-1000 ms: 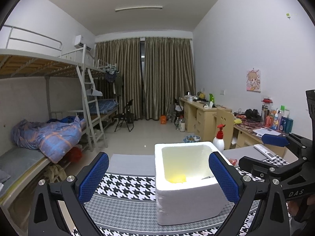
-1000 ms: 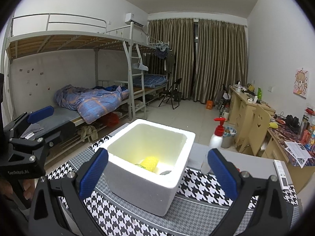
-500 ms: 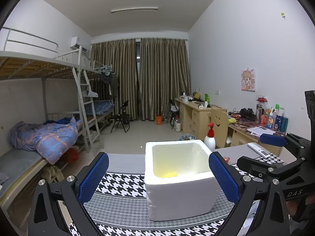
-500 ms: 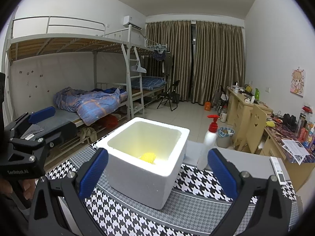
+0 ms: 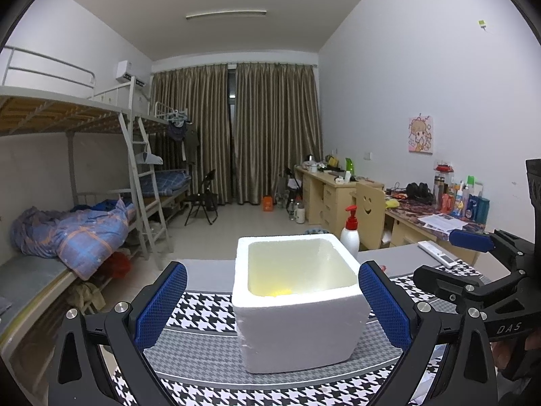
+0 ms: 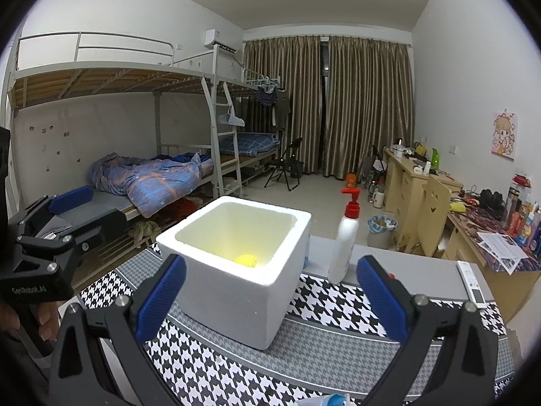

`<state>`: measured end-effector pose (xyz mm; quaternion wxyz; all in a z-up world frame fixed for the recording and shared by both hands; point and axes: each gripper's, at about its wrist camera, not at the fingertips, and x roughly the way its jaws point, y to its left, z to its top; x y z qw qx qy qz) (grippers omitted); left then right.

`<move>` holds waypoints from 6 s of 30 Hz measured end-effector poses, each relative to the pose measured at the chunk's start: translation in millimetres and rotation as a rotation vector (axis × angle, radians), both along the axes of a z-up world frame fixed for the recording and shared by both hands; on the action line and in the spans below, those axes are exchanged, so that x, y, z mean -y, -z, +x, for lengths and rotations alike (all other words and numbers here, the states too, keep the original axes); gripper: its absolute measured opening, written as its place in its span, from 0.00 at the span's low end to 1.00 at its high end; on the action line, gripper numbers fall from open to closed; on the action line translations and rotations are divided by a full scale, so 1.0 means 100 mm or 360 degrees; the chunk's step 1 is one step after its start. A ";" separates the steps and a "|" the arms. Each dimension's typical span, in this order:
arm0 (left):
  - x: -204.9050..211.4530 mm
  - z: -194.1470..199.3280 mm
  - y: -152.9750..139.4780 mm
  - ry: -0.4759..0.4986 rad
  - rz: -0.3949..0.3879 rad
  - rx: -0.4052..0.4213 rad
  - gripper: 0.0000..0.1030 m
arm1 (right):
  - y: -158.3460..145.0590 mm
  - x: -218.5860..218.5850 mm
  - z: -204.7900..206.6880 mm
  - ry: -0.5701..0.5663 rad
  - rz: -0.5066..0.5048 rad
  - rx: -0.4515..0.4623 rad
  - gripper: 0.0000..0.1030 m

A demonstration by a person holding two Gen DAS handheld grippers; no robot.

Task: Organize soft objects
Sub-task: 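Withdraw both tools back from the foam box, then move both tools down toward the face mask and white foam tube, then close the left tool on the white foam tube while the right tool grasps the face mask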

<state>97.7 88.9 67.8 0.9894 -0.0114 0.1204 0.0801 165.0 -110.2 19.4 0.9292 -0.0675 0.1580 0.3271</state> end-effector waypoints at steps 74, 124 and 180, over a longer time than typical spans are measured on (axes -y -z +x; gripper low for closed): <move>0.61 -0.01 0.74 0.0344 -0.0032 -0.0148 0.99 | 0.65 0.74 -0.10 0.0180 0.0011 -0.0145 0.99; 1.10 0.51 1.38 0.0713 -0.0022 -0.0664 0.99 | 1.21 1.00 0.21 0.0224 -0.0039 -0.0444 0.99; 1.32 0.75 1.75 0.1271 0.0152 -0.1028 0.23 | 1.44 0.76 0.58 0.0038 -0.0074 -0.0663 0.20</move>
